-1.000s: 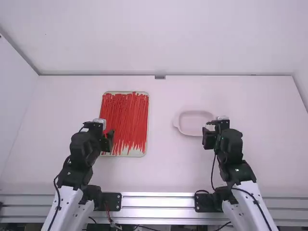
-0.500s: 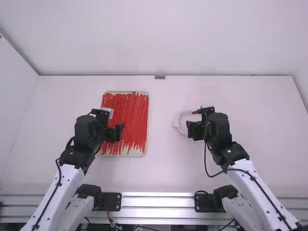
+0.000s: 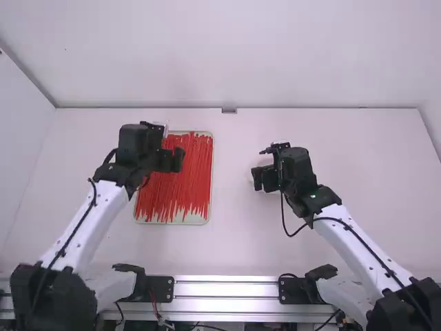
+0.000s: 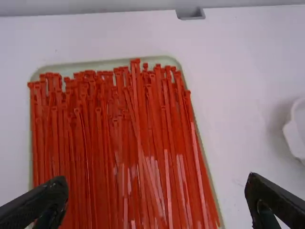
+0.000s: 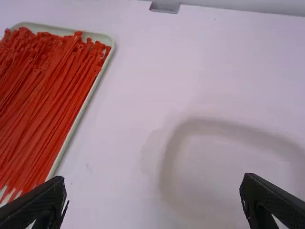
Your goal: Fasten the cable tie
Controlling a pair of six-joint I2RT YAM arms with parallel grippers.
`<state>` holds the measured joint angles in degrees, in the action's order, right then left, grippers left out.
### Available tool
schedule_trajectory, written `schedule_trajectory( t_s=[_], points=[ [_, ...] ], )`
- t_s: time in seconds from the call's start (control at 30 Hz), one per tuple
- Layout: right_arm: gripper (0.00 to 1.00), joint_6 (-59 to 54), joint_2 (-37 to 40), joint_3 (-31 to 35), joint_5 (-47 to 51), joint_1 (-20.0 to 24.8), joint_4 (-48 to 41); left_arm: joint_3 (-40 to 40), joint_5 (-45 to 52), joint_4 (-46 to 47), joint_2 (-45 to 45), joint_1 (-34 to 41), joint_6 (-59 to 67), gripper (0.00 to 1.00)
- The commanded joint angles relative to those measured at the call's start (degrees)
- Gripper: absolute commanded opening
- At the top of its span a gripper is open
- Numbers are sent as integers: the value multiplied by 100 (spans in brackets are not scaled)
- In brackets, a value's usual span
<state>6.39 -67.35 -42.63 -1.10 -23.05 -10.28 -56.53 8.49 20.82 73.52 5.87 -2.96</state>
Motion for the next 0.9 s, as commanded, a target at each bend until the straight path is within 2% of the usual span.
schedule_trajectory(
  t_s=[0.0,0.27,0.4,0.87],
  points=[
    [98,60,-118,-270,7,-40,-29,-481,-72,161,608,28,126,98],
    [99,136,-164,-302,-55,-59,-96,-1784,-61,702,2149,2,96,99],
    [99,129,-164,-304,-55,-59,-153,-2146,-68,754,2573,39,83,99],
    [99,107,-164,-302,-52,-57,-201,-2258,-492,387,3150,37,-173,99]
  ],
)
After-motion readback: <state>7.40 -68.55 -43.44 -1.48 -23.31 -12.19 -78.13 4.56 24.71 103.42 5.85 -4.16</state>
